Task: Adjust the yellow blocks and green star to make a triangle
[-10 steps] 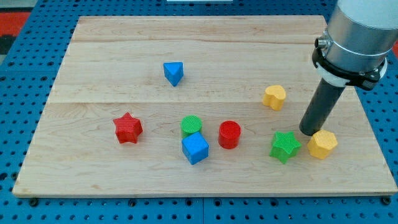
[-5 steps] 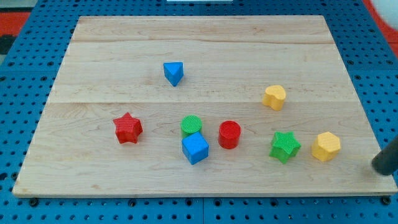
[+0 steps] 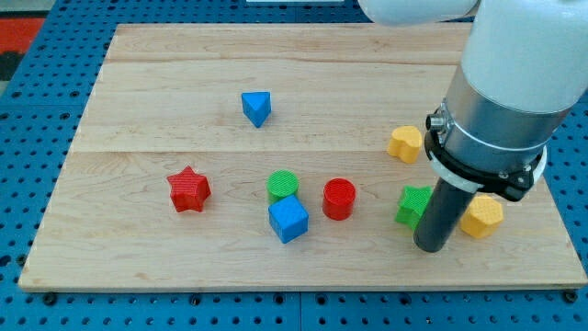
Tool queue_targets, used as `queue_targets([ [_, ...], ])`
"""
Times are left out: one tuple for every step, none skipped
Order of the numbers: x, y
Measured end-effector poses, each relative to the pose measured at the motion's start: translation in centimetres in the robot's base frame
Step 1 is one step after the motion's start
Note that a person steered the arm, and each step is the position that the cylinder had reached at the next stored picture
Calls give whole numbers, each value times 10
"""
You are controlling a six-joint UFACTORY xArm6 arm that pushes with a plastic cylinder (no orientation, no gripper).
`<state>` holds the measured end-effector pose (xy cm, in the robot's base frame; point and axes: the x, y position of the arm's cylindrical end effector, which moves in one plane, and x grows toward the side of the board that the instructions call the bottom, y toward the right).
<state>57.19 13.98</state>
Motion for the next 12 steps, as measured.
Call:
queue_targets([
  [0, 3],
  [0, 16],
  [1, 49],
  [1, 93],
  [-3, 117],
  [-5, 117],
  [42, 98],
  [47, 83],
  [47, 57],
  [47, 29],
  [47, 6],
  [47, 6],
])
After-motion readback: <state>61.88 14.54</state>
